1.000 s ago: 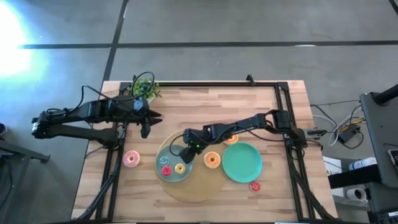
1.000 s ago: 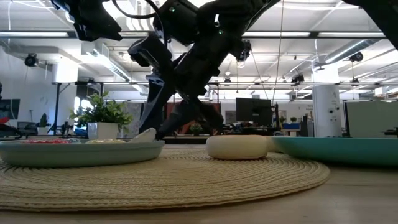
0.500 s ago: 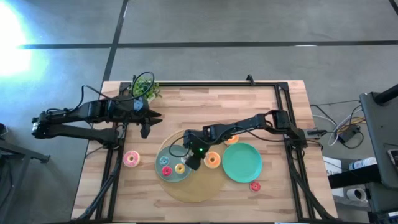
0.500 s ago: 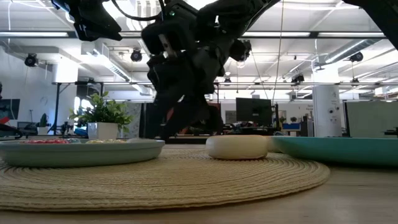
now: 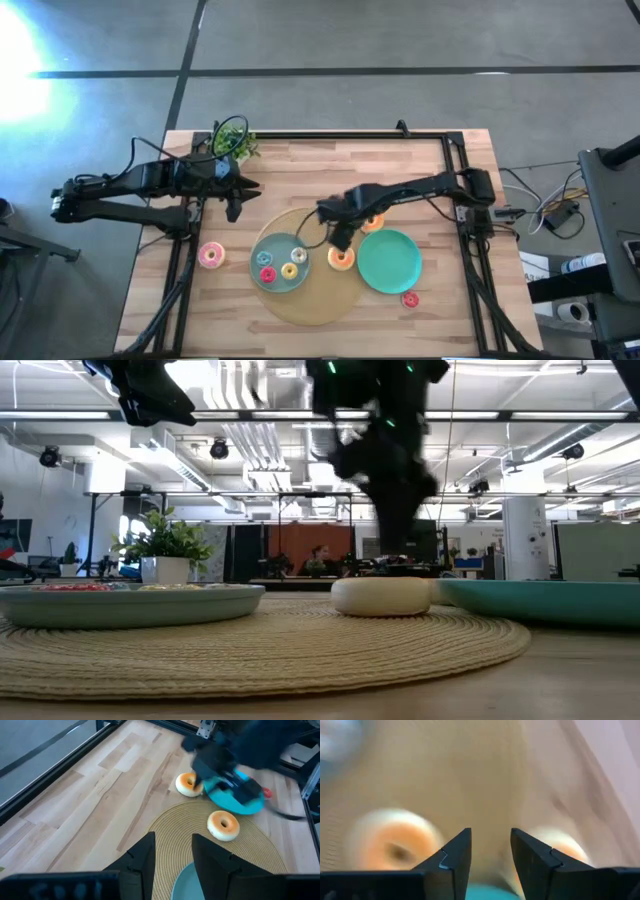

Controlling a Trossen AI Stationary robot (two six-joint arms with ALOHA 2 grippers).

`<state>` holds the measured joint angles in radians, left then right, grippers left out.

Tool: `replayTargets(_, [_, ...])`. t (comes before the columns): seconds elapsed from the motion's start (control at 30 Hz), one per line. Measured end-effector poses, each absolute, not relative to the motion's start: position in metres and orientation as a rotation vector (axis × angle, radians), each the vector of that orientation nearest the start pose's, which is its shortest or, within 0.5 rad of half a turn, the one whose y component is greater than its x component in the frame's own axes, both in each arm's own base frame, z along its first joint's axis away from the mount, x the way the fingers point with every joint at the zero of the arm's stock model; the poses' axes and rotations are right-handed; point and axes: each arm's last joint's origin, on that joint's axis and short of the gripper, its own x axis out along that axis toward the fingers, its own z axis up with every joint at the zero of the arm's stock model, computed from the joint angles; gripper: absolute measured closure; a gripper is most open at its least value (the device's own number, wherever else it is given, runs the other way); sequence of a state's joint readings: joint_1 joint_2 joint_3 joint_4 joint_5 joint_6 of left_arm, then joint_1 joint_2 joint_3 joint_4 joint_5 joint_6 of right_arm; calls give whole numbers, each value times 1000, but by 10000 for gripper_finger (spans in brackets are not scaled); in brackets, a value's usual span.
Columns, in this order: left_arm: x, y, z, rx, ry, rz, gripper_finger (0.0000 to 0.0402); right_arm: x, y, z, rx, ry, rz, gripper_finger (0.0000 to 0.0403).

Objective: Pick & Place donuts
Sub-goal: Put the small orange donut on the blue plate

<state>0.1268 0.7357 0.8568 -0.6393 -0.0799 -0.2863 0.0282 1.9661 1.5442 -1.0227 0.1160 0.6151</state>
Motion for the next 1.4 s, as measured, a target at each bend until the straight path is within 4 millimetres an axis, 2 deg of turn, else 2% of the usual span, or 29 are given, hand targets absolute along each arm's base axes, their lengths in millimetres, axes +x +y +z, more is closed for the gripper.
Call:
replayTargets(0.13, [143, 21, 321, -288, 491, 275, 300, 350, -5, 202, 470, 1512, -598, 267])
replayTargets(0.23, [143, 21, 320, -289, 494, 275, 300, 330, 1, 206, 548, 1537, -566, 266])
replayTargets(0.4, [143, 21, 320, -290, 495, 276, 300, 292, 33, 217, 623, 1495, -520, 270])
replayTargets(0.53, [144, 21, 319, -286, 497, 275, 300, 256, 65, 224, 768, 1400, -555, 273])
replayTargets(0.63, [144, 21, 319, -285, 499, 275, 300, 229, 87, 220, 937, 1341, -629, 271])
replayTargets(0.8, [144, 21, 318, -285, 501, 275, 300, 194, 122, 198, 1184, 1319, -704, 261])
replayTargets(0.93, [145, 21, 318, -285, 503, 275, 300, 178, 145, 183, 1286, 1315, -687, 251])
replayTargets(1.13, [145, 21, 318, -285, 503, 276, 300, 164, 165, 172, 1251, 1360, -689, 245])
replayTargets(1.4, [145, 21, 318, -285, 503, 276, 300, 173, 172, 153, 1210, 1327, -695, 255])
